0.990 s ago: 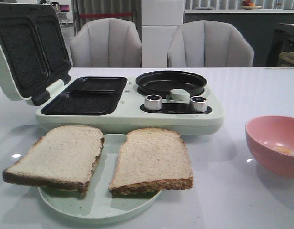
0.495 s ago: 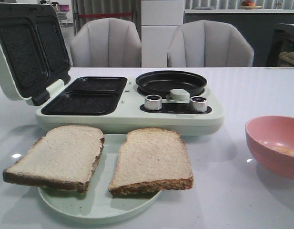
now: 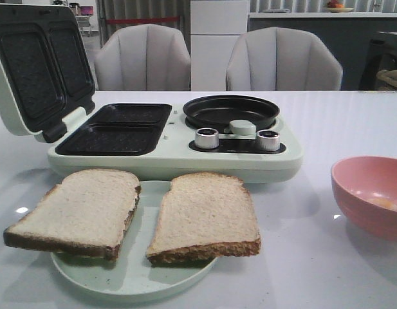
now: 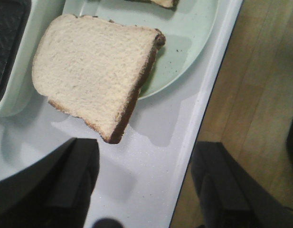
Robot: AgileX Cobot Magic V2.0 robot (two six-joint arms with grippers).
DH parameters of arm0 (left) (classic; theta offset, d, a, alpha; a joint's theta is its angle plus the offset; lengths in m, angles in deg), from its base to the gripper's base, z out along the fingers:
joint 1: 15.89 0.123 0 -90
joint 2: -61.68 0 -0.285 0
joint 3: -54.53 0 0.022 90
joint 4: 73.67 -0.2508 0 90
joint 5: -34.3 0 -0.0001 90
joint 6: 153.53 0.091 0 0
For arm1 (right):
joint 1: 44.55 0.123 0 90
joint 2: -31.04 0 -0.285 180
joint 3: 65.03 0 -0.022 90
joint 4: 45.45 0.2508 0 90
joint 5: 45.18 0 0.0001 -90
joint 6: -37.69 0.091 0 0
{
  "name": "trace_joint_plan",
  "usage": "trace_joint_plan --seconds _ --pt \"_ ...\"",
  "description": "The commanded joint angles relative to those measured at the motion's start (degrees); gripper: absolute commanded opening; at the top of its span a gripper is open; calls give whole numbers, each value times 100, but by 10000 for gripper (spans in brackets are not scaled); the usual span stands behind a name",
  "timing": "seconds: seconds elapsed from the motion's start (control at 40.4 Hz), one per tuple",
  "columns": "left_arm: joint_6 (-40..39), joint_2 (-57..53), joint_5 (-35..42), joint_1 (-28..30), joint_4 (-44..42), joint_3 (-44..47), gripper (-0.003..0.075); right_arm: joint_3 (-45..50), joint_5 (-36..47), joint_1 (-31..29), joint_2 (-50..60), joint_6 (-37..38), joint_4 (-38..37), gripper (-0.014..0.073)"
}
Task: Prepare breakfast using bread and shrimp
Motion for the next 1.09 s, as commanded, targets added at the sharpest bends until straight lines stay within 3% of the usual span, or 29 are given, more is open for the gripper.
trace_joint_plan --seconds 0.0,0.272,0.371,0.569,0.743,0.99,1.064 --pt "-1191 298 151 -309 -1311 -132 456 -181 329 14 -7 -58 -15 507" --pt "-3441 1336 -72 -426 -3850 -132 456 -181 329 14 -7 -58 -15 507" --pt "-3866 1633 -72 -426 -4459 -132 456 -181 329 14 -7 -58 -15 507" --pt "-4141 2248 -131 -426 -5239 -132 456 -181 329 14 -7 -58 -15 507" --pt "-5072 2772 -447 -426 -6024 -244 456 -181 329 14 -7 -58 -15 507" --pt "-5100 3377 -716 -426 -6096 -534 453 -181 329 14 -7 -58 -15 507" --pt "-5100 3487 -798 -426 -6096 -578 421 -181 329 14 -7 -58 -15 507"
